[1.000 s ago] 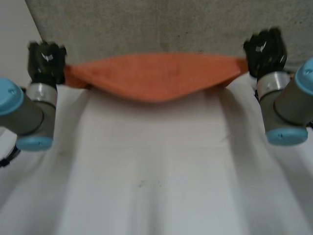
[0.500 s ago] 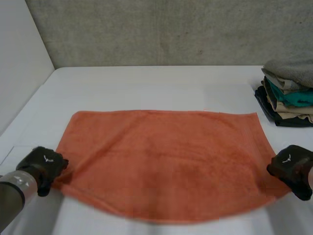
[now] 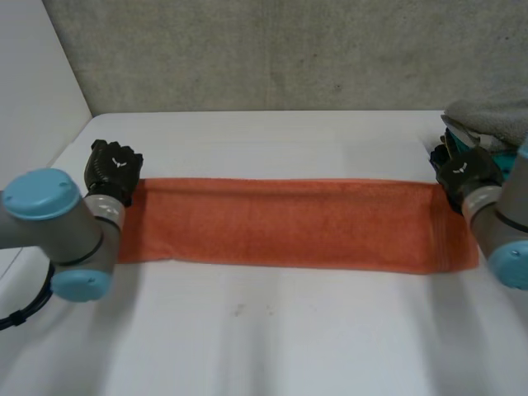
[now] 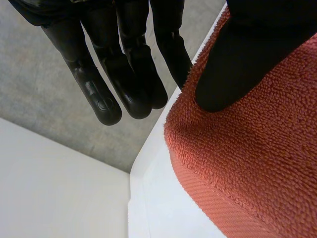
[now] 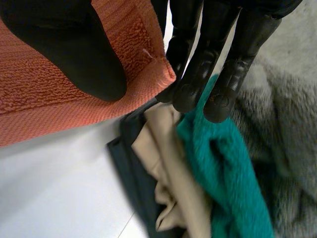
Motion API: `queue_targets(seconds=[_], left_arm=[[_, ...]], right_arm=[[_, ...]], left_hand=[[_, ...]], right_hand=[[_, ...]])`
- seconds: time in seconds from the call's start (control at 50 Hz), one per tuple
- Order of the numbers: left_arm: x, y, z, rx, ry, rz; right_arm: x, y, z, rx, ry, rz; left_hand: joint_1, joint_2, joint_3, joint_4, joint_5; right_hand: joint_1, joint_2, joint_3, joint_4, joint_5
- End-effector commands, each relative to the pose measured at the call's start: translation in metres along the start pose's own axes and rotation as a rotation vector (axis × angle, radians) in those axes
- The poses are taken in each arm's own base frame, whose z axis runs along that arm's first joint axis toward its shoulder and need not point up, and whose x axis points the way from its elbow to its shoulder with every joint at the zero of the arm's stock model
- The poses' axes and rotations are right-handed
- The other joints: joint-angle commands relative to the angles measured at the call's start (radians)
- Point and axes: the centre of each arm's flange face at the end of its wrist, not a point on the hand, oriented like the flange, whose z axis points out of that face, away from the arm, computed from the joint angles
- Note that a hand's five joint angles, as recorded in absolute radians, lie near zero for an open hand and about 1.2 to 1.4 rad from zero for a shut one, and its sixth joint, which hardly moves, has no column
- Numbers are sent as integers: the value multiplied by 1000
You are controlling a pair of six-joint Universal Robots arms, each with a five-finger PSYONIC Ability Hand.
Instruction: Fold the laundry.
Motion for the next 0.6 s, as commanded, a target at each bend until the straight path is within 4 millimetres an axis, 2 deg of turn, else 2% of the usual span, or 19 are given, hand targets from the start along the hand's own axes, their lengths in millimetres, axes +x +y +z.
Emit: queue_targets(seconds=[0.02, 0.04, 0.06, 0.08, 0.1, 0.12, 0.14, 0.16, 0.2, 0.26, 0.32, 0.44, 0.46, 0.54, 0.6], left_arm=[[13, 6, 26, -6, -46, 8], [15, 6, 29, 4, -45, 6], [17, 6, 30, 10, -40, 6], [20, 5, 30, 18, -31, 6], [23, 5, 30, 28, -21, 8], [30, 0, 28, 54, 4, 11], [33, -4, 27, 71, 18, 11], [36, -8, 25, 89, 31, 10], [45, -21, 18, 129, 60, 11], [52, -29, 9, 142, 86, 0], [46, -32, 3, 138, 82, -3], [30, -37, -27, 120, 103, -6], [30, -36, -31, 116, 110, -5], [25, -36, -49, 100, 125, -26], [19, -34, -57, 90, 119, -76]], right_arm=[[-13, -10, 37, 78, 69, -13], [-14, -10, 40, 80, 73, -13], [-15, -9, 43, 78, 78, -13], [-17, -8, 47, 76, 91, -10], [-17, -7, 48, 71, 96, -8], [-18, -8, 49, 71, 100, -8], [-19, -9, 49, 69, 108, -5], [-20, -12, 49, 69, 120, 1], [-22, -18, 45, 77, 126, 6], [-21, -28, 34, 91, 118, 22], [-12, -31, 17, 97, 109, 79], [0, -36, -21, 113, 57, 217], [-4, -34, -33, 109, 13, 244], [-11, -27, -55, 94, -96, 291], [-8, -14, -61, 57, -131, 316]], left_hand=[[255, 197, 201, 193, 262], [255, 197, 201, 193, 262], [200, 142, 147, 139, 207], [-187, -245, -240, -249, -180], [-641, -699, -695, -703, -634], [-951, -1009, -1005, -1013, -944], [-893, -951, -947, -955, -886], [-967, -1025, -1020, -1028, -959], [-967, -1025, -1020, -1028, -959], [-967, -1025, -1020, -1028, -959], [-967, -1025, -1020, -1028, -959], [-967, -1025, -1020, -1028, -959], [-967, -1025, -1020, -1028, -959], [-967, -1025, -1020, -1028, -959], [-967, -1025, -1020, -1028, -959]], right_hand=[[405, 217, 209, 204, 220], [405, 217, 209, 204, 220], [301, 113, 105, 100, 116], [-316, -504, -512, -517, -501], [-593, -781, -788, -794, -778], [-781, -969, -977, -982, -966], [-817, -1005, -1013, -1018, -1002], [-817, -1005, -1013, -1018, -1002], [-817, -1005, -1013, -1018, -1002], [-817, -1005, -1013, -1018, -1002], [-817, -1005, -1013, -1018, -1002], [-817, -1005, -1013, -1018, -1002], [-817, -1005, -1013, -1018, -1002], [-817, -1005, -1013, -1018, -1002], [-817, -1005, -1013, -1018, -1002]])
